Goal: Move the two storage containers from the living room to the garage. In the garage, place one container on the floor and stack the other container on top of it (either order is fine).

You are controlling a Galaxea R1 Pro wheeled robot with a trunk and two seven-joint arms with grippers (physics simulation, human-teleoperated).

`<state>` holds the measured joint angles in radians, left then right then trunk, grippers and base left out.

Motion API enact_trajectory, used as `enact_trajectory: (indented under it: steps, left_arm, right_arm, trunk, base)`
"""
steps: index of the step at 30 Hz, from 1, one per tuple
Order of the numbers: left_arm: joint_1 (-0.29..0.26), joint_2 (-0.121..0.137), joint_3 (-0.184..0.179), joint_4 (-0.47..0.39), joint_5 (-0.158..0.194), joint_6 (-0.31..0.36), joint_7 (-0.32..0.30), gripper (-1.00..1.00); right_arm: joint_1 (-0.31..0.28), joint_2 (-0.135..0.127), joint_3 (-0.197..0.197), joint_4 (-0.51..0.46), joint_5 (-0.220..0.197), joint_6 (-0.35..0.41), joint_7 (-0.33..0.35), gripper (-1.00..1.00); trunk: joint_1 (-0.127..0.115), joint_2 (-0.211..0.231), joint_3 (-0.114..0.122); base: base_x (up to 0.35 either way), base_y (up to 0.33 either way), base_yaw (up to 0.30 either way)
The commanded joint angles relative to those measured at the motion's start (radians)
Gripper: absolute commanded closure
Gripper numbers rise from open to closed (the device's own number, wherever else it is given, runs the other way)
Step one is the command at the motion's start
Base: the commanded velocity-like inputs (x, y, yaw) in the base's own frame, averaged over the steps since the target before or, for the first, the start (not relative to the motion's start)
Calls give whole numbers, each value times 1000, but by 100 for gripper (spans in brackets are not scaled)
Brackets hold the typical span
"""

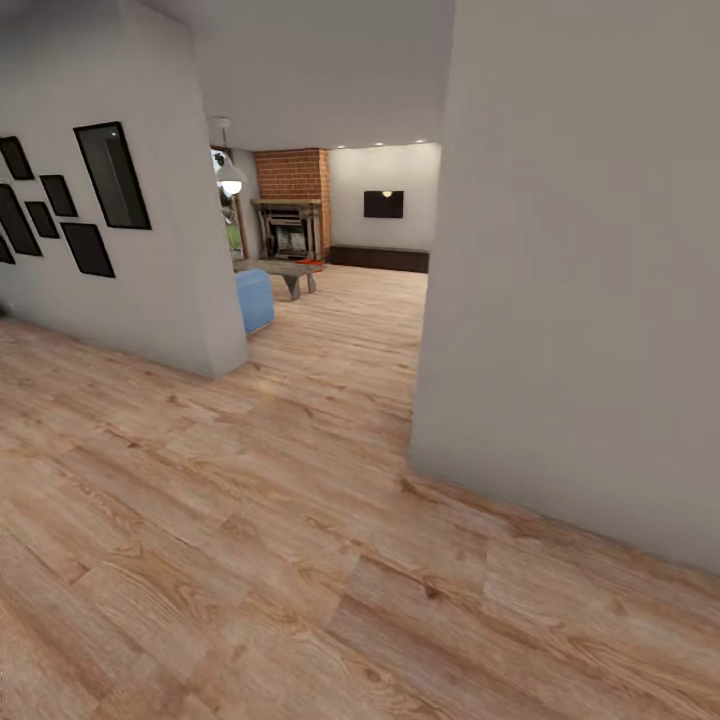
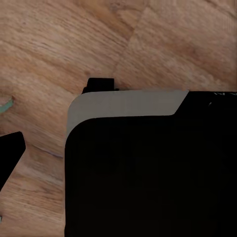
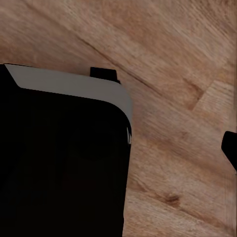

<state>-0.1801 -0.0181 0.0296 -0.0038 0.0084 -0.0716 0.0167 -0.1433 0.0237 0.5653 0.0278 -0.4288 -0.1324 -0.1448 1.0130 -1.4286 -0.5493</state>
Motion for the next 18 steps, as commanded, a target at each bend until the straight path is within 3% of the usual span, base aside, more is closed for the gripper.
enact_trajectory:
  steps: [1,11,18]
  left_arm:
    - [-1,0,3,2,1,-4,2,-100]
    - [-1,0,3,2,1,-4,2,-100]
    - [-1,0,3,2,1,-4,2,-100]
  right_arm:
    - [-1,1,8,3,-9,-6,-1,-100]
    - [-1,1,8,3,-8,-6,-1,-100]
    - [-1,-1,8,3,-7,-6,0,-100]
  trunk:
    - [1,0,-1]
    - [1,0,-1]
    - [1,0,-1]
  base:
    - [322,0,254]
    - [322,0,256]
    - [322,0,50]
